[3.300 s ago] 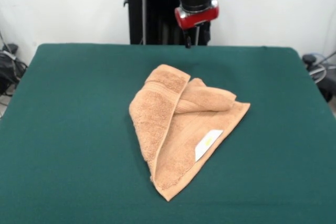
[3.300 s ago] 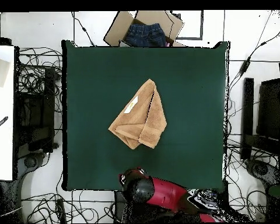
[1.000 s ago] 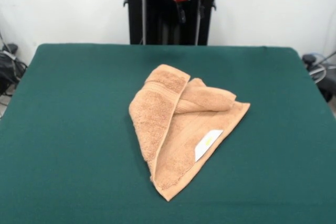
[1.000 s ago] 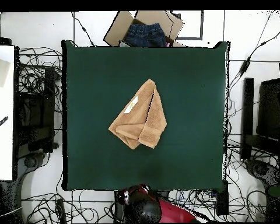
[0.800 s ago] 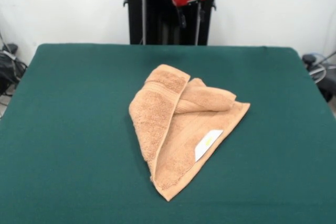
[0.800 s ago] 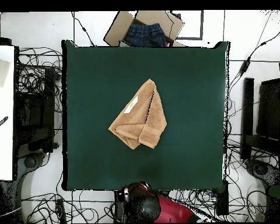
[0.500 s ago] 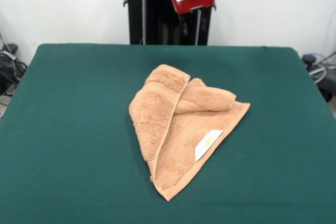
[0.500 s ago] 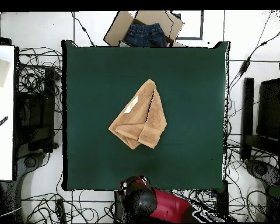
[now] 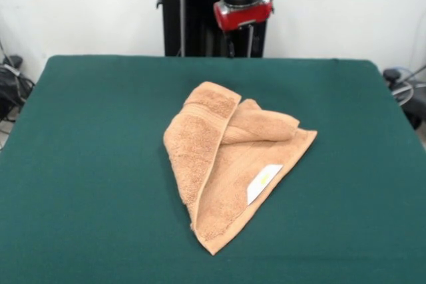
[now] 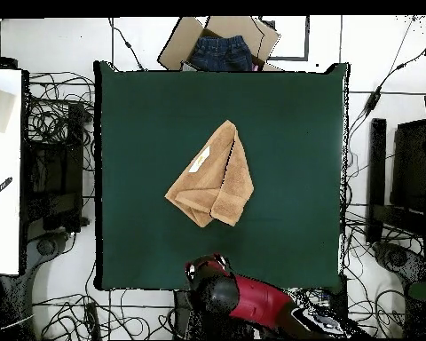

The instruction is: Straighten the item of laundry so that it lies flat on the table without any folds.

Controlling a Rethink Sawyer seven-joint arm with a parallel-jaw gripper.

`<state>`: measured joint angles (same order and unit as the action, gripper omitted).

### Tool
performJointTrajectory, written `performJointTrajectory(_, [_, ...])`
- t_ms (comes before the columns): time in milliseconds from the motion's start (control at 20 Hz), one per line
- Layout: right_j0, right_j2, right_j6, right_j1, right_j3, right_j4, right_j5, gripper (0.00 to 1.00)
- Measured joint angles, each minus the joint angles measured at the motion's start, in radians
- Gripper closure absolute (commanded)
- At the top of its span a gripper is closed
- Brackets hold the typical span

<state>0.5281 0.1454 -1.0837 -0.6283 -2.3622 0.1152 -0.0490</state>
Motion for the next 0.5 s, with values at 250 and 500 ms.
performJointTrajectory(250, [0.008, 0.000, 0.000, 0.033, 0.044, 0.000, 0.021, 0.00])
performJointTrajectory(500, [0.031, 0.002, 0.000, 0.069, 0.071, 0.000, 0.022, 0.00])
